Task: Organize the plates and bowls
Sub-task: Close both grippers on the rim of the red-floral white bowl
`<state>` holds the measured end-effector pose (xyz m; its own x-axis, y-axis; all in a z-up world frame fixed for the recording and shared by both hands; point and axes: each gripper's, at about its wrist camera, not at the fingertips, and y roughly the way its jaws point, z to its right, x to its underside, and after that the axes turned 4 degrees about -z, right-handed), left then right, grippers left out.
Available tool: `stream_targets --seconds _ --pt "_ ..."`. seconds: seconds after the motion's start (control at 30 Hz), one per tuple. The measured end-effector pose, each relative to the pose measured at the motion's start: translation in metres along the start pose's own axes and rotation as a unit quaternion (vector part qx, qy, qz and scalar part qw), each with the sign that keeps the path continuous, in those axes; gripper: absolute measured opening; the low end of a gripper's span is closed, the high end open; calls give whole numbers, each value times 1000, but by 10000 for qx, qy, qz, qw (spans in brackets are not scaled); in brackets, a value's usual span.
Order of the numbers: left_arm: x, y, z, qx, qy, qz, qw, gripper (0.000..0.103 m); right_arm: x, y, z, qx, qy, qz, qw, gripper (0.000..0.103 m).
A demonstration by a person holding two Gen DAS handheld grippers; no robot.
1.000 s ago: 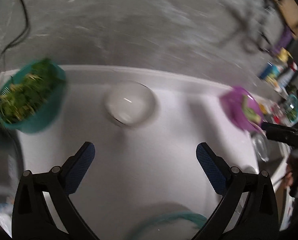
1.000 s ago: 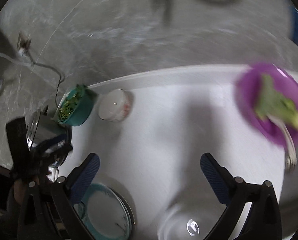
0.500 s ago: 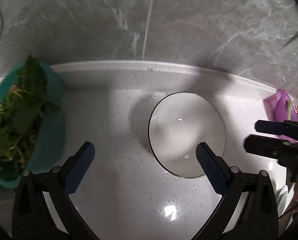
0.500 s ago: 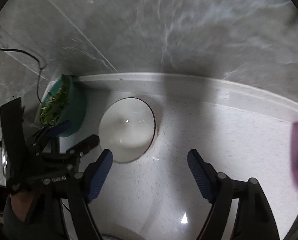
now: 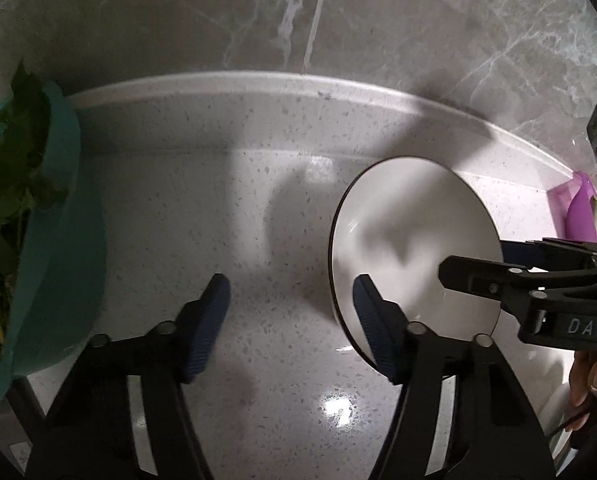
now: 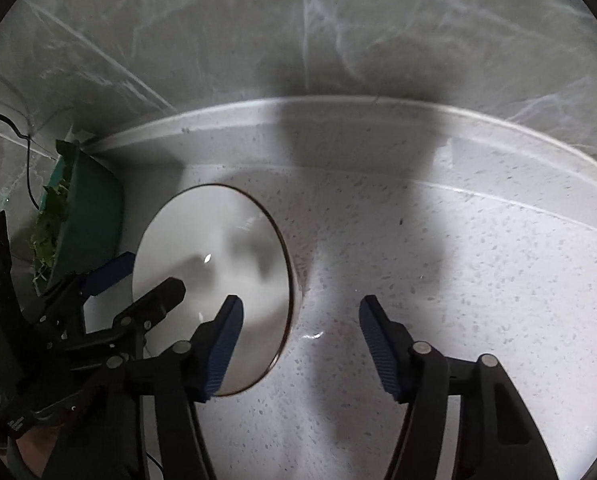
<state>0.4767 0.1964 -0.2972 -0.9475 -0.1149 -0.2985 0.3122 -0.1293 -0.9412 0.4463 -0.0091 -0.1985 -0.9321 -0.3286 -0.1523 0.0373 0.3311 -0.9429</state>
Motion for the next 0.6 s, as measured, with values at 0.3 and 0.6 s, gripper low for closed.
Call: stream_targets --seconds 0.3,0.6 --pt "-1 15 22 8 391 -60 9992 13 -4 19 -9 -17 -95 -123 9999 17" --pt "7 9 42 -30 529 -80 9986 12 4 12 -3 7 -43 -70 10000 14"
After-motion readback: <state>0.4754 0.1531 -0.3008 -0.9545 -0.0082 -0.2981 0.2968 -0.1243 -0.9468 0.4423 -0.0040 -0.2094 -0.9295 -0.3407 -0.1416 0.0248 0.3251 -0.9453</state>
